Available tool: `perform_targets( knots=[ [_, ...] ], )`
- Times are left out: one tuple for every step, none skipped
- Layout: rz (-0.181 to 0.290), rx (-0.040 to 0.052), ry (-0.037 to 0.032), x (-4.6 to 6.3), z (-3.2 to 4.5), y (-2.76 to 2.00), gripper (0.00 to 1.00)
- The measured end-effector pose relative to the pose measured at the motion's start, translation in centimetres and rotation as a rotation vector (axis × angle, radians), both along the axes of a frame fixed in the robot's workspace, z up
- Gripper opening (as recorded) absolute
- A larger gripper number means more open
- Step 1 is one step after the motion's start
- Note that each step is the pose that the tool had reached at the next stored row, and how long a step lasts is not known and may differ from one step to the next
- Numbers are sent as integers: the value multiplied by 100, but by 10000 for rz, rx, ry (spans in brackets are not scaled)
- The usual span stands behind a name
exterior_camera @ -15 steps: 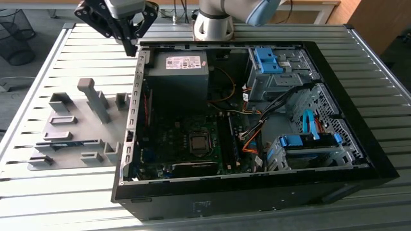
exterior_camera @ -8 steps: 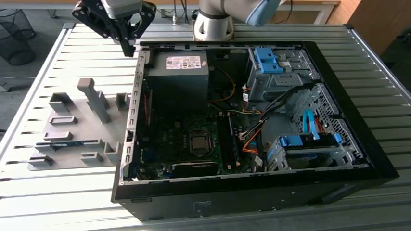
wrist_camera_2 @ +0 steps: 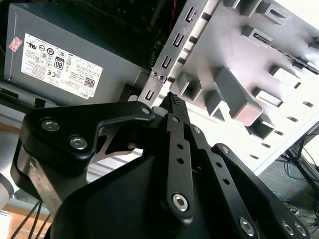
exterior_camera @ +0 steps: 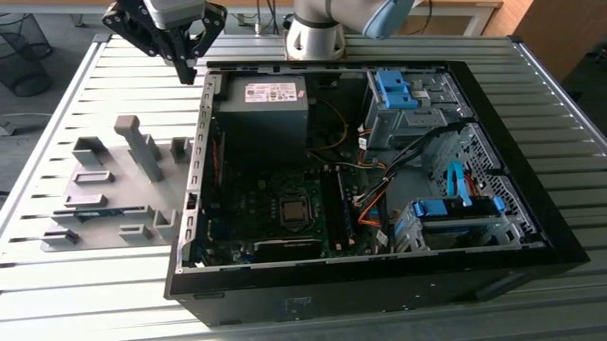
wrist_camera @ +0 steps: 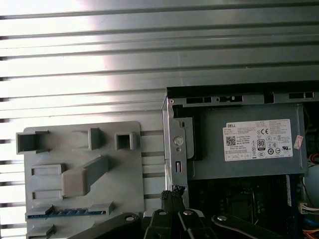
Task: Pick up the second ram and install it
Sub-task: 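Reach for the second ram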
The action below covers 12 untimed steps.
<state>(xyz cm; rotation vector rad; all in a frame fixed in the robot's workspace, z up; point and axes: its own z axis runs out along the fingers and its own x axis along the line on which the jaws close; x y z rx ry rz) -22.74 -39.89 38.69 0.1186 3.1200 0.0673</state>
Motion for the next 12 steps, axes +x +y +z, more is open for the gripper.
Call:
perform_targets(
  knots=[
    [0,0,1,-4,-1,0,10],
    [0,0,2,-9,-1,0,10],
    [1,0,3,-12,-2,0,10],
    [1,0,4,-16,-3,0,10],
    [0,0,5,-22,-3,0,10],
    [0,-1,6,-29,-3,0,10],
    [1,0,5,-36,-5,0,10],
    [0,0,5,-45,-6,0,10],
    [0,0,5,-54,-6,0,10],
    [1,0,5,-65,-7,0,10],
    [1,0,5,-78,-7,0,10],
    [0,1,5,-93,-8,0,10]
  ],
)
